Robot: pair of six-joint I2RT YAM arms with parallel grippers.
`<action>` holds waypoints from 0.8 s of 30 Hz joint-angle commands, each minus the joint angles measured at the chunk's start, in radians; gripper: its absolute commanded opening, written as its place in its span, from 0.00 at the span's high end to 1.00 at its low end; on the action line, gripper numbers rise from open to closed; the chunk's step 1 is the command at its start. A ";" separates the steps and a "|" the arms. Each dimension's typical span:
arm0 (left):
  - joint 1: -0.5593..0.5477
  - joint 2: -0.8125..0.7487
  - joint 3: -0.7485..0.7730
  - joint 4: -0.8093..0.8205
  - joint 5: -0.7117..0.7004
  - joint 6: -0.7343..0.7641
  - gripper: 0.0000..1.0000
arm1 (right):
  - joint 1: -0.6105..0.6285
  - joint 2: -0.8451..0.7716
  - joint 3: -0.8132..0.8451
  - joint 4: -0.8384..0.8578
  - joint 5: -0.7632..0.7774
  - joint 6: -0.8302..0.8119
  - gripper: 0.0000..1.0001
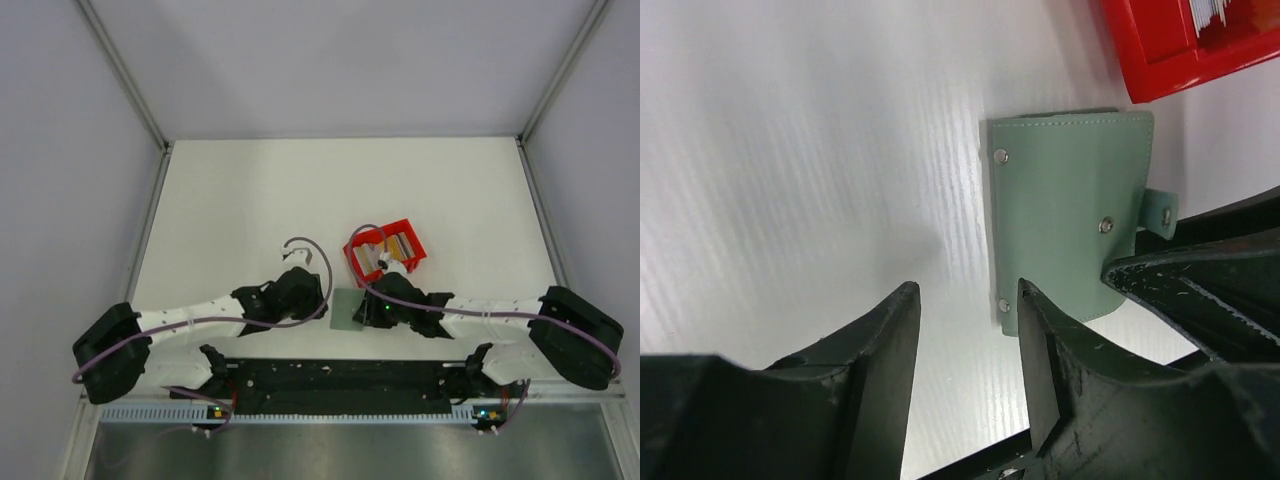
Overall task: Put the credit cards into the card holder
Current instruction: Close the card holder at the center of the board.
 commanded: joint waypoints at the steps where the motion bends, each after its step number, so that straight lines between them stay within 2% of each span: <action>1: 0.000 -0.092 -0.025 -0.099 -0.108 -0.027 0.52 | 0.040 0.085 0.065 0.009 -0.004 -0.034 0.67; 14: 0.000 -0.168 -0.049 -0.165 -0.160 -0.061 0.41 | 0.068 0.264 0.206 0.035 -0.042 -0.110 0.67; 19: 0.006 -0.185 -0.057 -0.181 -0.195 -0.072 0.29 | 0.080 0.301 0.241 0.036 -0.055 -0.120 0.67; 24: 0.010 -0.212 -0.051 -0.202 -0.234 -0.084 0.07 | 0.080 0.324 0.266 0.037 -0.072 -0.133 0.66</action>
